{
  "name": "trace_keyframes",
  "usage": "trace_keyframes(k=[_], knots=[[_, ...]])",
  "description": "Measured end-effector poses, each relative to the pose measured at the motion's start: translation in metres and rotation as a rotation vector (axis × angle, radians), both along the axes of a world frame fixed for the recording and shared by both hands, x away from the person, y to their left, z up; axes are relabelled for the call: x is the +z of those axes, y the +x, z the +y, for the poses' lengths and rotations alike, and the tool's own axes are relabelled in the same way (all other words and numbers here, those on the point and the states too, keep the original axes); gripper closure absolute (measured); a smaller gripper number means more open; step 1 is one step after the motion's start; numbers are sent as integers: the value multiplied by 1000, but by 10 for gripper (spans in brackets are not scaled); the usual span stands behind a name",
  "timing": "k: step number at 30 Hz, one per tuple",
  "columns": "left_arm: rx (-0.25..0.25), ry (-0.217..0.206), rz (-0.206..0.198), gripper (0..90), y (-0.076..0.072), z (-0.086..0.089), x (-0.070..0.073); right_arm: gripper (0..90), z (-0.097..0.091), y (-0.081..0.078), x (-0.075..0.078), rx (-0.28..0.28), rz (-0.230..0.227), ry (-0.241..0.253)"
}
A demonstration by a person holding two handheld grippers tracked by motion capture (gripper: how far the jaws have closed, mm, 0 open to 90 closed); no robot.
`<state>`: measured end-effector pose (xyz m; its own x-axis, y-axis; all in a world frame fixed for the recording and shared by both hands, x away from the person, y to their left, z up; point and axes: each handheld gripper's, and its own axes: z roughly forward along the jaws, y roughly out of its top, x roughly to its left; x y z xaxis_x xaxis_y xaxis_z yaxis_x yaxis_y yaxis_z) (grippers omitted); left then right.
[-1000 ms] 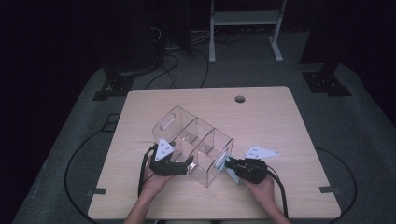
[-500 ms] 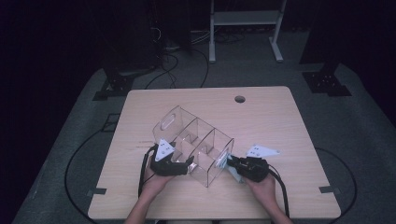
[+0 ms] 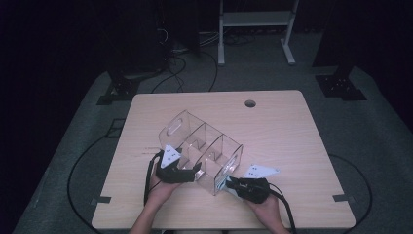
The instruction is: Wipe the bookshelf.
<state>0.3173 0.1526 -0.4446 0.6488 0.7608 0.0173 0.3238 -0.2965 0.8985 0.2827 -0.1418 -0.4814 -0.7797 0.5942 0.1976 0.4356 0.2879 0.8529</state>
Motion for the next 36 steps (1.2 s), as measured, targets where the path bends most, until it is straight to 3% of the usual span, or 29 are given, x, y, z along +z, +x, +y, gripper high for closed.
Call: trace_keyframes(k=[4, 7, 10, 13, 15, 16, 21, 24, 26, 28, 31, 33, 36], knots=[[7, -2, -4, 87, 1, -1, 0, 798, -12, 17, -5, -71, 17, -7], [14, -4, -4, 83, 1, -2, 0, 798, -11, 17, -7, -78, 10, -21], [20, -6, -6, 82, 2, -2, -1, 797, -2, 8, -9, -28, 8, -35], [18, -7, -4, 82, 2, 0, -1, 797, 15, -6, -13, 73, 14, -50], [12, -6, 1, 85, 3, 2, 0, 798, 21, -10, -13, 89, -10, -80], [11, -6, 2, 86, 2, 2, 0, 799, 19, -7, -13, 98, 7, -73], [20, -9, -4, 88, 3, 2, -1, 797, 1, 16, -17, -14, 32, -68], [24, -13, -3, 87, 3, 1, -1, 797, -2, 20, -18, -35, 26, -81], [25, -8, -5, 86, 3, 0, -1, 797, 0, 16, -17, -30, 23, -85], [27, -9, -4, 83, 3, 0, -1, 796, 7, 9, -17, 17, 33, -80], [26, -10, -2, 83, 3, 0, -1, 795, 21, -5, -15, 101, 14, -113], [23, -11, 2, 86, 3, 1, -1, 797, 21, -3, -14, 112, 14, -121], [19, -5, 3, 88, 2, 1, 0, 796, 12, 7, -15, 66, 28, -116]])
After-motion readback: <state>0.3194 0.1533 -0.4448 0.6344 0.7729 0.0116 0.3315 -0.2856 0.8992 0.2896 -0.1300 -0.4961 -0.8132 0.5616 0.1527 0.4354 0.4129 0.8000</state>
